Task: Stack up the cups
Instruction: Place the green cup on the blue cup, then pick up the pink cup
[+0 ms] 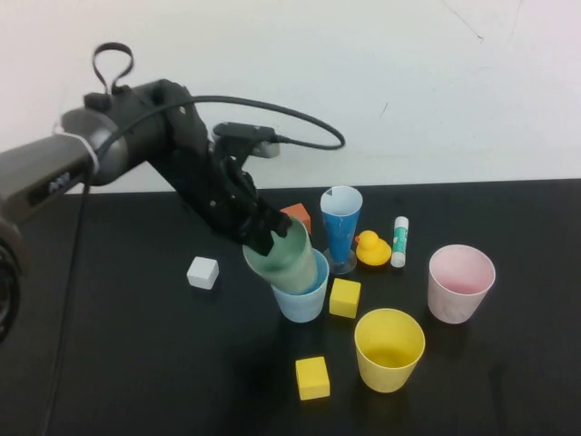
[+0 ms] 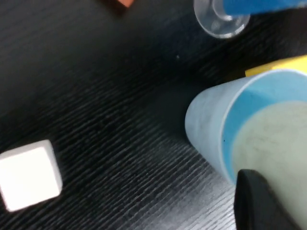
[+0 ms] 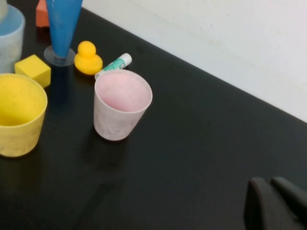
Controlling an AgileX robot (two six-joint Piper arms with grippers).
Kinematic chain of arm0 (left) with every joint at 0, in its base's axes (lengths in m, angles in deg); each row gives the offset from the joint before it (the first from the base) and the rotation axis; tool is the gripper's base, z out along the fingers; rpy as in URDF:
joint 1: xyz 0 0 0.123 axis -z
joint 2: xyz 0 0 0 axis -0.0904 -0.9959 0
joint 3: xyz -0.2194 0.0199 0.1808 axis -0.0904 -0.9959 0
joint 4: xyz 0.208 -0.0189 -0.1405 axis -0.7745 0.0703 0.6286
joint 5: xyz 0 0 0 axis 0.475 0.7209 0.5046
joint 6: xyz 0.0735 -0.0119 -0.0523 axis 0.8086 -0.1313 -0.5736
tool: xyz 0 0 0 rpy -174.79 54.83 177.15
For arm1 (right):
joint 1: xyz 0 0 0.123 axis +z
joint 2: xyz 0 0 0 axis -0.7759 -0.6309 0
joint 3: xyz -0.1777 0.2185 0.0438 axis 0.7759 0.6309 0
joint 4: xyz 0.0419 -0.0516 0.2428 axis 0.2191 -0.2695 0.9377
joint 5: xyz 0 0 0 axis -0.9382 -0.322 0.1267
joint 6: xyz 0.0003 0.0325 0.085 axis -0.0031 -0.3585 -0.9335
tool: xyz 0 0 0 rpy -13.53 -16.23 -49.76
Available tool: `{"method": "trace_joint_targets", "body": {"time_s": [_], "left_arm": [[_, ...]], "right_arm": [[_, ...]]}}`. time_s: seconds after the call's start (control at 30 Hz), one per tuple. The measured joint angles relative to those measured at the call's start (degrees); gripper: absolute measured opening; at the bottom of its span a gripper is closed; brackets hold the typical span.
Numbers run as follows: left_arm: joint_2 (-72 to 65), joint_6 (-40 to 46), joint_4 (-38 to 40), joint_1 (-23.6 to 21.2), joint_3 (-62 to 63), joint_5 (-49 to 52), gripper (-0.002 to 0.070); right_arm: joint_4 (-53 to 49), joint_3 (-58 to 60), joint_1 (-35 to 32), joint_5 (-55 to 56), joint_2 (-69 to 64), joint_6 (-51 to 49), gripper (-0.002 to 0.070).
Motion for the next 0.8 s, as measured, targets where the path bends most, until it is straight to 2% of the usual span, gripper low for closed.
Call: {"method": "trace_joint_targets", "body": {"time_s": [0.1, 0.23, 0.33, 0.4, 0.57, 0.67, 0.8], "left_arm": [[-0.4, 0.5, -1.8, 1.5, 0.0, -0.8, 0.0107], [-0.4, 0.5, -4.9, 3.1, 0.0, -3.3, 0.0257], [-0.4, 0.5, -6.0, 3.2, 0.0, -4.9, 0.0289], [-0.3, 0.5, -6.3, 3.2, 0.0, -5.6, 0.0255], [3.1, -3.3, -10.0, 3.2, 0.0, -9.3, 0.0054], [7.6, -6.9, -13.6, 3.2, 0.0, -12.8, 0.0015], [15.2, -8.7, -17.3, 3.2, 0.0, -15.2, 0.0004]], "right_arm": [[0.3, 0.0, 0.0, 0.2, 0.0, 0.0, -0.0003], [3.4, 0.0, 0.0, 0.1, 0.0, 2.3, -0.0003], [8.5, -0.6, 0.0, -2.5, -0.7, 8.7, -0.0003], [11.5, -2.5, 0.0, -6.2, -2.7, 12.3, -0.0003], [14.0, -10.3, 0.0, -14.5, -12.2, 14.8, -0.0003], [14.4, -15.4, 0.0, -16.2, -20.6, 15.0, -0.0003], [14.8, -21.9, 0.0, -16.9, -32.1, 17.3, -0.0003]]}}
